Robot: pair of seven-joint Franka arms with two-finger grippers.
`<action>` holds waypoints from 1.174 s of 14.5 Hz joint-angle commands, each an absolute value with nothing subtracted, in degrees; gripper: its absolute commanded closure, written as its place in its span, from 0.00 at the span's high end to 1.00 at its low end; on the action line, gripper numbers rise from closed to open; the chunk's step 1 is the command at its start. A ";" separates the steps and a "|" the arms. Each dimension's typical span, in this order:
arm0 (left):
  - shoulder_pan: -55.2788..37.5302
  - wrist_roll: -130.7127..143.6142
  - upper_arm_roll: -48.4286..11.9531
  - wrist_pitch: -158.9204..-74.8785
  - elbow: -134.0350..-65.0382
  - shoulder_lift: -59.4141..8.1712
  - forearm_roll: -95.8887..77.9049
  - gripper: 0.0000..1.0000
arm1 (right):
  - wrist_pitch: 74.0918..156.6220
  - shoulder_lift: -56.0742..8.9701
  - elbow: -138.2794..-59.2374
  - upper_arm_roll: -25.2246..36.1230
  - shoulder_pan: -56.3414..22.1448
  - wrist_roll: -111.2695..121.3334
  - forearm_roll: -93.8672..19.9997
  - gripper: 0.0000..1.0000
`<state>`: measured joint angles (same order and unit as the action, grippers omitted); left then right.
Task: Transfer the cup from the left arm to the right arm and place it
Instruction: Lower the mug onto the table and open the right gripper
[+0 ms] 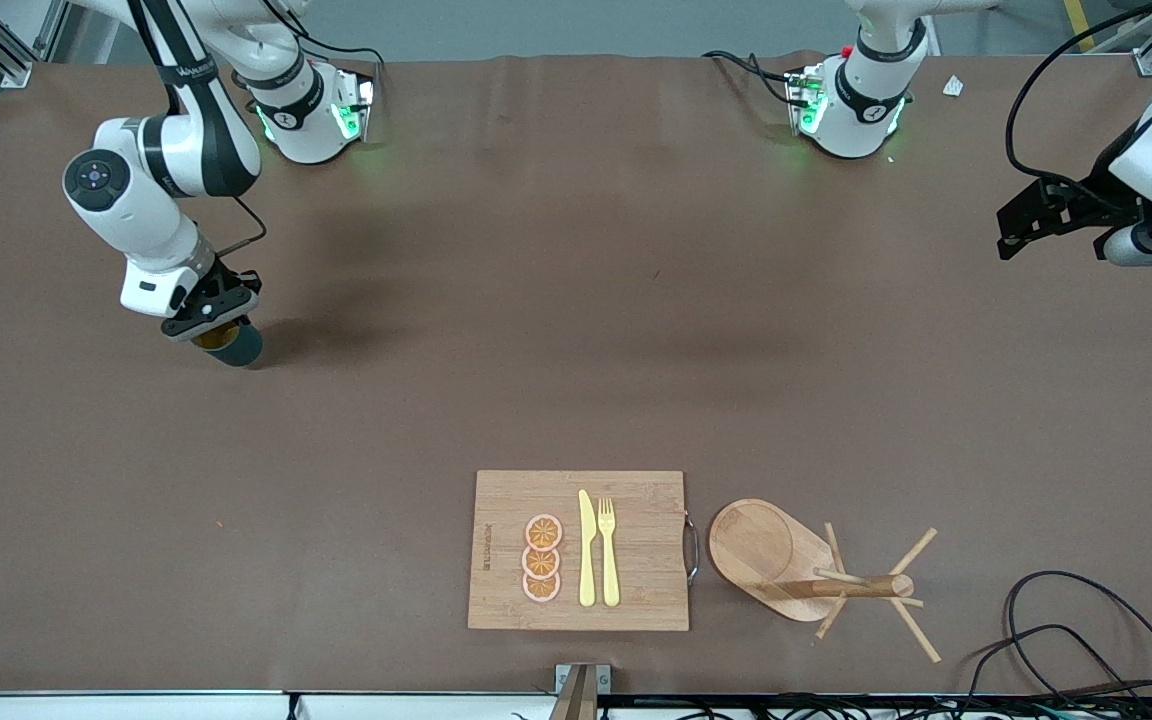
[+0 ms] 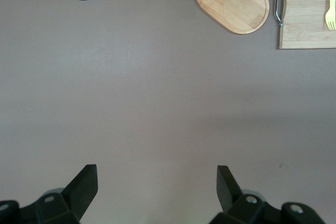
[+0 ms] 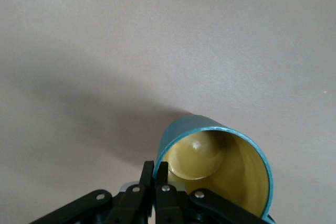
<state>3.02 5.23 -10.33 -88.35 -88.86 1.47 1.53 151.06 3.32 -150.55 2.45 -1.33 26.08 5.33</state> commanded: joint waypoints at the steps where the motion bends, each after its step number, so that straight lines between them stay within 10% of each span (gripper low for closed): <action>1: 2.99 3.69 -10.28 -88.24 -88.68 2.02 2.46 1.00 | 154.86 5.01 -154.42 2.02 -0.53 26.89 3.25 0.00; 15: 3.08 3.60 -10.28 -88.33 -88.77 1.93 2.20 1.00 | 161.02 0.79 -155.30 2.20 0.53 27.51 3.25 0.00; 17: 3.16 3.60 -10.28 -88.42 -88.68 1.85 1.85 1.00 | 161.02 0.70 -155.30 2.20 0.61 27.51 3.25 0.14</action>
<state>3.07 4.62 -10.22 -88.35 -88.85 1.47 1.53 159.92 0.23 -154.19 2.72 -0.48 26.13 4.43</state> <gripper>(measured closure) 0.000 0.965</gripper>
